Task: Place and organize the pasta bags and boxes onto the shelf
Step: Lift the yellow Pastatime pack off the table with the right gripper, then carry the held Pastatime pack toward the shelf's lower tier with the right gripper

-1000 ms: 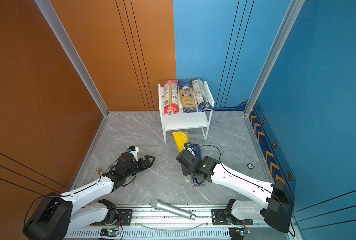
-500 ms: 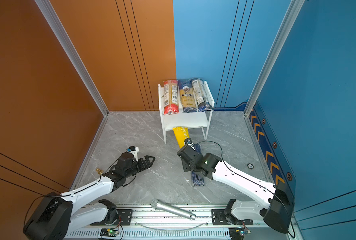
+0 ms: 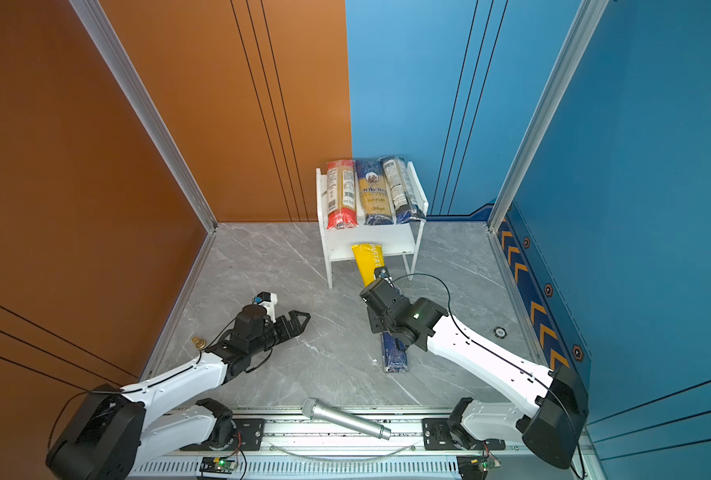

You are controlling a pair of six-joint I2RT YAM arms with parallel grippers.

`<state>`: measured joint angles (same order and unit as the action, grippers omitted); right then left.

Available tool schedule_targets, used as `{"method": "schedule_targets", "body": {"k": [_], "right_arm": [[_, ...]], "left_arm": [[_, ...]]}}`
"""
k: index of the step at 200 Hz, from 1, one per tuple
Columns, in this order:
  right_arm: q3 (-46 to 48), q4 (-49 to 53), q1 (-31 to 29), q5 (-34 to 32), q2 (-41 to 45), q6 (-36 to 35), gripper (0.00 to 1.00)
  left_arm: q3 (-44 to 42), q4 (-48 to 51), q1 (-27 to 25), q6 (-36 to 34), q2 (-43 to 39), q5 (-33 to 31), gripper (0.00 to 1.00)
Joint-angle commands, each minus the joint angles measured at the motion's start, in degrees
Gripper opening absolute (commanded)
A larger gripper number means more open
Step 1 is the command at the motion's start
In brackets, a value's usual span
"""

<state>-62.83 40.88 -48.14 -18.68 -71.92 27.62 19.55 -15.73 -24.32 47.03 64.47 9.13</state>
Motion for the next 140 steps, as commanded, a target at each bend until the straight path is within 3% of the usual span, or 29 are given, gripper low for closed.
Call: {"method": "schedule_targets", "body": {"k": [1,140], "right_arm": [[-3.4,-8.4,0.7,-2.9,0.1,-1.9,0.00],[-5.2,-15.6,4.5,1.2,-5.7,-2.5,0.00]], "left_arm": [[-0.8,-0.7,0.5,0.3,0.3,0.8,0.98],[-0.6,-2.0,0.6,0.3,1.7,1.3,0.98]]}}
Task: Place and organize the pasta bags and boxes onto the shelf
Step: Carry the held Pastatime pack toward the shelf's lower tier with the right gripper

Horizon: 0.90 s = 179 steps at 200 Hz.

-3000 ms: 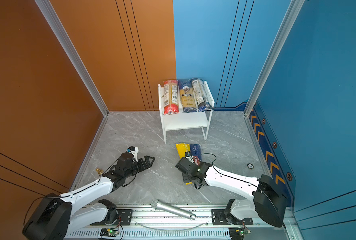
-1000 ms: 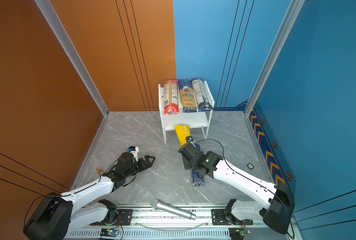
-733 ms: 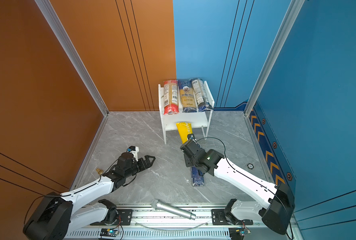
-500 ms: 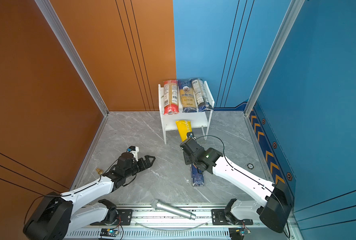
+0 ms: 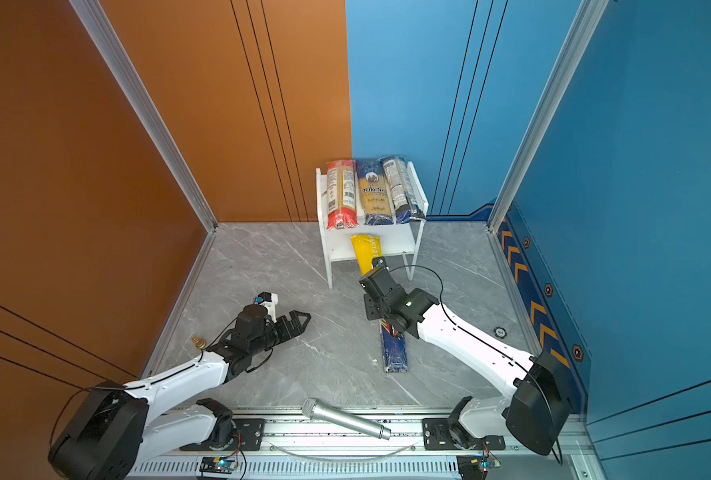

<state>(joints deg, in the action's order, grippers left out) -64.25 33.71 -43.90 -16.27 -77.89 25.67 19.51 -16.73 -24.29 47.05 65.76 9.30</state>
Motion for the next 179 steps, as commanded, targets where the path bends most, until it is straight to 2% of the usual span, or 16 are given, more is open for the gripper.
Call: {"method": "schedule_targets", "body": {"k": [1,179], "right_arm": [[-3.8,-8.5,0.2,-1.2,0.3,-0.5,0.00],[-7.2,-14.4,1.9,-2.0,-4.1,0.7,0.00]], "left_arm": [[-0.5,-1.1,0.6,0.3,0.4,1.1,0.98],[-1.4,-3.0,0.5,0.4,0.6,2.1,0.98]]}}
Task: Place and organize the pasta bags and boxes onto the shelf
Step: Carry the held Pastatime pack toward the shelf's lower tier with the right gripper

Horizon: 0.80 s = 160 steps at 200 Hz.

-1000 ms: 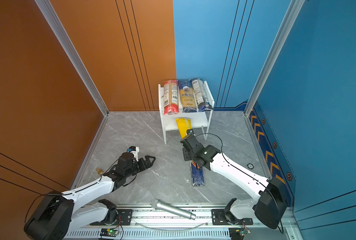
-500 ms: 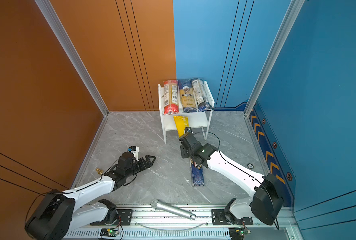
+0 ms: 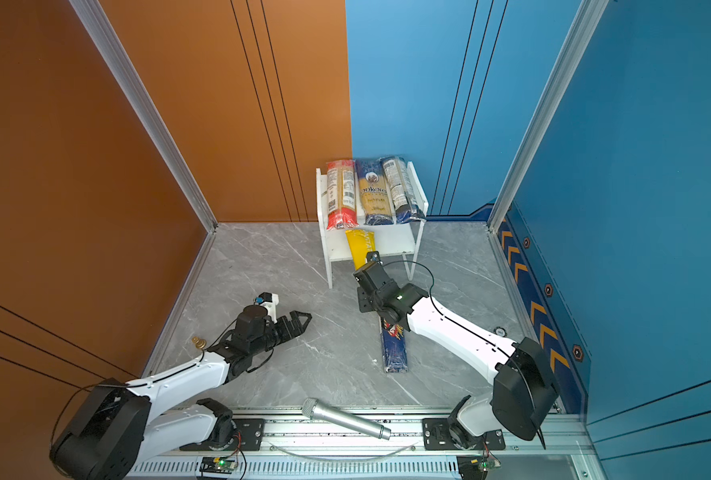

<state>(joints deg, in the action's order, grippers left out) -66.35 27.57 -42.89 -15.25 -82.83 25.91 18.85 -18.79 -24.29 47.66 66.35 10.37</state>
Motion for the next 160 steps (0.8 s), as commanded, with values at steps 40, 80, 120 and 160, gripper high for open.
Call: {"method": "schedule_targets", "body": {"k": [40,80,120,160], "right_arm": [[-7.5,-7.6,1.9,-2.3,-1.1,1.1,0.00],[-9.6,-7.6,2.1,-2.3,-3.0,1.0,0.00],[-11.0,-7.7,2.2,-2.4,-4.5,1.0,0.00],[-11.0,-9.5,2.3,-2.5,-5.4,1.2,0.00]], "left_arm": [[-0.7,-1.4,0.5,-0.4,0.2,1.1,0.98],[-0.7,-1.9,0.5,-0.4,0.7,1.4,0.98],[-0.7,-2.7,0.6,-0.4,1.3,1.5,0.98],[-0.5,-3.5,0.6,-0.4,2.3,2.0,0.98]]}}
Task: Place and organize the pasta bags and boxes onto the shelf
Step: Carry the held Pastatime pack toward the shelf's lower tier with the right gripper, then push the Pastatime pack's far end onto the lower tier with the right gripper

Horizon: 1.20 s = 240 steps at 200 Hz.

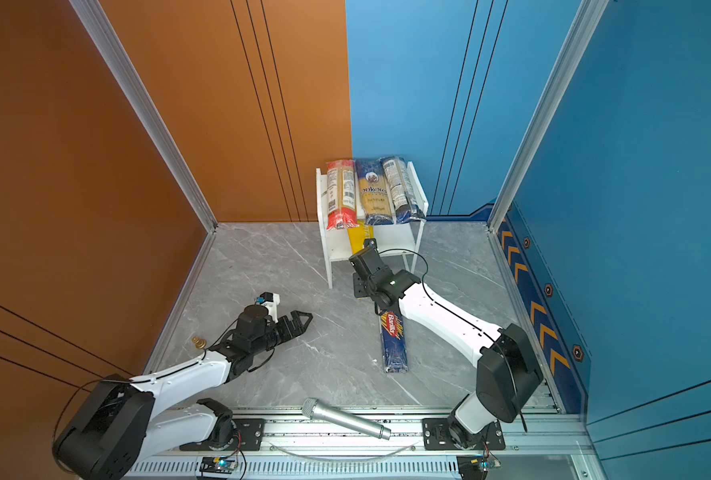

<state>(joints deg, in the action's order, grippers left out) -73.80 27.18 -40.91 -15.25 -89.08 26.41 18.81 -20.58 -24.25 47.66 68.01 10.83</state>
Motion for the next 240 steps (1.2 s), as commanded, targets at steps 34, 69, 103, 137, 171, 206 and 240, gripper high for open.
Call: {"method": "schedule_targets", "body": {"k": [34,69,103,137,171,206,240], "right_arm": [[-3.1,-10.5,0.3,-2.8,0.5,0.7,0.00],[-2.4,-12.1,0.3,-2.8,0.7,0.7,0.00],[-1.5,-13.0,0.3,-3.0,1.0,0.7,0.00],[-0.7,-13.5,0.3,-3.2,1.4,1.0,0.00],[0.0,-14.2,0.3,-3.3,1.4,1.1,0.00],[0.6,-14.9,0.3,-3.4,1.0,1.4,0.00],[0.7,-15.6,0.3,-3.5,0.5,1.5,0.01]], "left_arm": [[-0.4,-2.1,0.5,-0.3,1.3,1.7,0.98],[-0.2,-2.3,0.5,-0.2,1.6,1.7,0.98],[-0.1,-2.4,0.5,-0.2,1.7,1.9,0.98],[-0.2,-2.4,0.5,-0.1,1.5,2.0,0.98],[-0.4,-2.4,0.5,0.0,1.3,2.0,0.98],[-0.5,-2.4,0.5,0.0,1.0,2.0,0.98],[-0.5,-2.4,0.6,0.1,0.9,2.0,0.98]]}}
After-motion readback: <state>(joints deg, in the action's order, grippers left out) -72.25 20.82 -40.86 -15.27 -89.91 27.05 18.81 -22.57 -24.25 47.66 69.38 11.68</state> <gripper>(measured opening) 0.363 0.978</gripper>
